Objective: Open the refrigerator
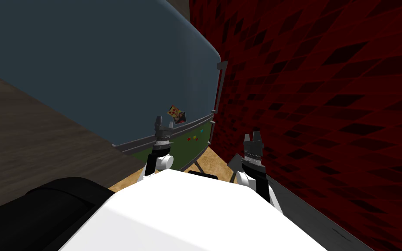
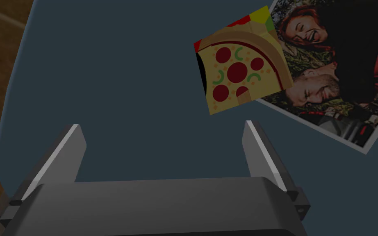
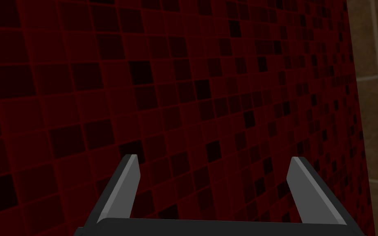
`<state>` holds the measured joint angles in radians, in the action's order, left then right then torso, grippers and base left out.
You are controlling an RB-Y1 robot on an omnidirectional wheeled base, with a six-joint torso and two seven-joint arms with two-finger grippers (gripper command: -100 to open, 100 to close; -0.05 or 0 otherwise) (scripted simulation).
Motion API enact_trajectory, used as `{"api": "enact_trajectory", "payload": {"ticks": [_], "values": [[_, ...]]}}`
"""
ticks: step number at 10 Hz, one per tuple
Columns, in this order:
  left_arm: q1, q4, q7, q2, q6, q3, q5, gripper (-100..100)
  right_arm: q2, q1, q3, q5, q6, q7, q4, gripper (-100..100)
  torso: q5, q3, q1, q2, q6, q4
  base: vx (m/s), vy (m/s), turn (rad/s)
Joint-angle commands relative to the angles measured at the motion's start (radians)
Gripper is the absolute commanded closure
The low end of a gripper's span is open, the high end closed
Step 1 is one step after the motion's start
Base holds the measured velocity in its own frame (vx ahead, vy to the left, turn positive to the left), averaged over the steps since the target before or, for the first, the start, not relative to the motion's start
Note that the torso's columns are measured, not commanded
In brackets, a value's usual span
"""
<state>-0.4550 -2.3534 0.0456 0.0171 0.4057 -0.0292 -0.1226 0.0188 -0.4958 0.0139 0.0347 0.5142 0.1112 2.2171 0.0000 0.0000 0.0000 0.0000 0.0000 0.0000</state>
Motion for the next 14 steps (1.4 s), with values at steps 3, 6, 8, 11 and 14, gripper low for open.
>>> {"api": "enact_trajectory", "payload": {"ticks": [3,6,8,11,14], "values": [[0.000,0.000,0.000,0.000,0.000,0.000,0.000,0,0.000,0.000,0.000,0.000,0.000,0.000,0.000,0,0.000,-0.351,0.000,0.175,0.000,0.176,0.000,0.000,0.000],[0.000,0.000,0.000,0.000,0.000,0.000,0.000,0,0.000,0.000,0.000,0.000,0.000,0.000,0.000,0,0.000,-0.792,0.000,0.396,0.000,0.396,0.000,0.000,0.000],[0.000,0.000,0.000,0.000,0.000,0.000,0.000,0,0.000,0.000,0.000,0.000,0.000,0.000,0.000,0,0.000,-1.087,0.000,0.544,0.000,0.544,0.000,0.000,0.000],[0.010,-0.003,-0.005,0.061,-0.042,0.006,0.002,-100,0.000,0.000,0.000,0.000,0.000,0.000,0.000,0,0.000,-1.452,-0.001,0.724,0.000,0.724,0.037,-0.017,-0.036],[0.026,-0.007,-0.013,0.096,-0.107,0.014,0.005,-100,0.000,0.000,0.000,0.000,0.000,0.000,0.000,0,0.000,-1.477,-0.001,0.736,0.000,0.737,0.100,-0.041,-0.058]]}}
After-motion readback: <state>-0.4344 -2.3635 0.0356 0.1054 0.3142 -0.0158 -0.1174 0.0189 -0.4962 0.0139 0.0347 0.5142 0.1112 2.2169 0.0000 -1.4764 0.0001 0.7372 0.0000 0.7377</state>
